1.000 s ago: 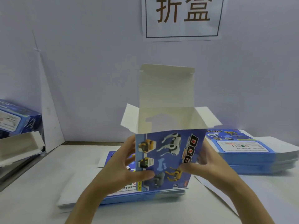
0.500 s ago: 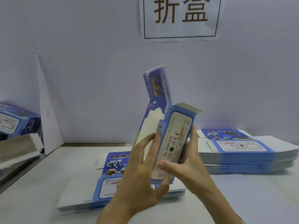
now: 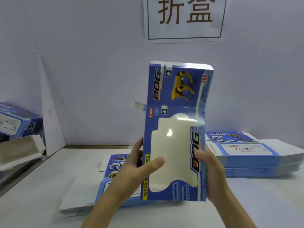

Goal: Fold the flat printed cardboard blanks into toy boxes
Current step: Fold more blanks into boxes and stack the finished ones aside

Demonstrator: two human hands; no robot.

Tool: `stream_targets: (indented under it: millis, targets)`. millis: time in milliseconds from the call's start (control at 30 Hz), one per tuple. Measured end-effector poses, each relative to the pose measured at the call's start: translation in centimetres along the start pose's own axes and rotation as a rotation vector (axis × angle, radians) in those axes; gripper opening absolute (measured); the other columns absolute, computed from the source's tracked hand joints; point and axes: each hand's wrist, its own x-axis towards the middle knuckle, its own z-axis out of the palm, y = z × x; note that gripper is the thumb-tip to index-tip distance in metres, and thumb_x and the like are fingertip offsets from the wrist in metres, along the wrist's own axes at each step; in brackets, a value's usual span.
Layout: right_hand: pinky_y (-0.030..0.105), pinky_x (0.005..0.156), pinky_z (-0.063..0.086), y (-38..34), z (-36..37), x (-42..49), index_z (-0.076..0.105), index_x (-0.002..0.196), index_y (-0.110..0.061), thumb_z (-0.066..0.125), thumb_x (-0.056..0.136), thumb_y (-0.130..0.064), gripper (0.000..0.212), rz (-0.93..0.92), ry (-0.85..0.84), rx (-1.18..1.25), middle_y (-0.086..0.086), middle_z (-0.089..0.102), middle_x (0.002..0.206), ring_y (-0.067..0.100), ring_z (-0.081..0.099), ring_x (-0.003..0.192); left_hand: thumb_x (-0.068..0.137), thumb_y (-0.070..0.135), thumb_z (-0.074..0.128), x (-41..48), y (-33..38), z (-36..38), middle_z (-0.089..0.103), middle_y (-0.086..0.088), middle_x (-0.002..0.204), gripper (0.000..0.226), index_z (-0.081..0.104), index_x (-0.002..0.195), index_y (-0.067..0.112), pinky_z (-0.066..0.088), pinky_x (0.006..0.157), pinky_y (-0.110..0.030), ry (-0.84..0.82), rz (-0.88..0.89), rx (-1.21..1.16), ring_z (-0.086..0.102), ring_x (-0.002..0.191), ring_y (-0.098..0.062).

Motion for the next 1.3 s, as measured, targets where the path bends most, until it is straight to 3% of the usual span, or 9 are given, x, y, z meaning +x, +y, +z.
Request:
stream_targets:
  millis: [167, 400, 633, 800, 900, 1000, 1167, 1233, 1300]
  targets:
    - [0.023, 0.053, 0.054, -0.3, 0.2, 0.5, 0.061, 0.106, -0.025, 0.056, 0.075, -0.036, 0.034, -0.025, 0.036, -0.135, -0.001, 0.074, 0.082, 0.017, 0.073, 0.073, 0.058, 0.054, 0.063, 0.3, -0.7, 0.0, 0.069, 0.026, 0.092, 0.068, 0.043, 0.122, 0.041, 0.051, 0.056, -0.013, 0.038, -0.052, 0.037, 0.069, 0.084, 0.001]
    - [0.028, 0.061, 0.057, -0.6, 1.2, 0.7, 0.049, 0.129, -0.04, 0.06, 0.077, -0.034, 0.053, -0.127, 0.036, -0.2, -0.005, 0.072, 0.11, 0.02, 0.071, 0.096, 0.067, 0.055, 0.074, 0.3, -1.2, -1.4, 0.068, 0.032, 0.086, 0.055, 0.047, 0.111, 0.037, 0.051, 0.057, -0.012, -0.119, -0.218, -0.034, 0.068, 0.081, 0.007]
    - [0.026, 0.073, 0.057, -0.2, 0.2, 1.0, 0.048, 0.128, -0.042, 0.052, 0.082, -0.051, 0.047, 0.013, 0.024, -0.237, -0.007, 0.07, 0.111, 0.014, 0.068, 0.102, 0.065, 0.044, 0.067, 0.6, -1.3, -3.4, 0.073, 0.009, 0.104, 0.057, 0.051, 0.119, 0.034, 0.059, 0.069, -0.029, -0.096, -0.253, -0.058, 0.071, 0.095, -0.015]
    - [0.031, 0.076, 0.057, 0.5, 0.2, 1.0, 0.048, 0.126, -0.047, 0.054, 0.078, -0.038, 0.049, 0.071, -0.069, -0.347, -0.009, 0.07, 0.113, 0.016, 0.069, 0.1, 0.056, 0.032, 0.073, -0.4, -0.5, -7.0, 0.073, 0.0, 0.102, 0.07, 0.051, 0.122, 0.022, 0.058, 0.066, -0.03, -0.139, -0.317, -0.179, 0.071, 0.095, -0.02]
    - [0.037, 0.082, 0.054, 1.0, 0.4, 0.6, 0.052, 0.129, -0.037, 0.055, 0.077, -0.032, 0.052, 0.086, -0.062, -0.399, -0.003, 0.068, 0.116, 0.019, 0.071, 0.094, 0.059, 0.032, 0.077, -1.0, 0.8, -10.4, 0.073, -0.012, 0.103, 0.06, 0.06, 0.113, 0.012, 0.059, 0.066, -0.041, -0.005, -0.334, -0.262, 0.071, 0.094, -0.029]
    - [0.035, 0.075, 0.055, 1.2, 0.6, 0.7, 0.055, 0.123, -0.038, 0.056, 0.075, -0.031, 0.048, 0.101, -0.067, -0.427, -0.004, 0.07, 0.112, 0.021, 0.072, 0.089, 0.059, 0.021, 0.082, 0.3, 3.7, -15.5, 0.072, -0.014, 0.082, 0.043, 0.063, 0.097, 0.009, 0.059, 0.06, -0.046, 0.374, -0.227, -0.447, 0.071, 0.071, -0.028]
    - [0.034, 0.068, 0.058, 1.3, 0.8, 1.0, 0.06, 0.115, -0.041, 0.056, 0.073, -0.033, 0.043, 0.146, -0.039, -0.421, -0.008, 0.073, 0.103, 0.022, 0.073, 0.085, 0.085, 0.048, 0.062, 3.6, 9.0, -20.9, 0.044, -0.003, 0.142, 0.057, 0.043, 0.135, 0.025, 0.036, 0.106, -0.057, 0.81, 0.222, -0.536, 0.039, 0.134, -0.028]
    - [0.036, 0.072, 0.053, 1.5, 1.0, 0.9, 0.061, 0.114, -0.04, 0.057, 0.074, -0.033, 0.041, 0.167, -0.052, -0.456, -0.009, 0.073, 0.101, 0.02, 0.073, 0.084, 0.092, 0.034, 0.06, 4.2, 8.0, -19.8, 0.048, 0.006, 0.134, 0.051, 0.036, 0.136, 0.028, 0.041, 0.105, -0.043, 0.809, 0.239, -0.308, 0.043, 0.129, -0.016]
    - [0.036, 0.073, 0.052, 1.8, 0.9, 0.8, 0.063, 0.113, -0.035, 0.057, 0.079, -0.029, 0.034, 0.193, -0.052, -0.496, -0.007, 0.073, 0.101, 0.02, 0.073, 0.086, 0.094, 0.014, 0.059, 4.4, 5.0, -17.0, 0.055, 0.006, 0.118, 0.042, 0.041, 0.131, 0.022, 0.051, 0.084, -0.018, 0.603, 0.19, 0.008, 0.053, 0.109, -0.008]
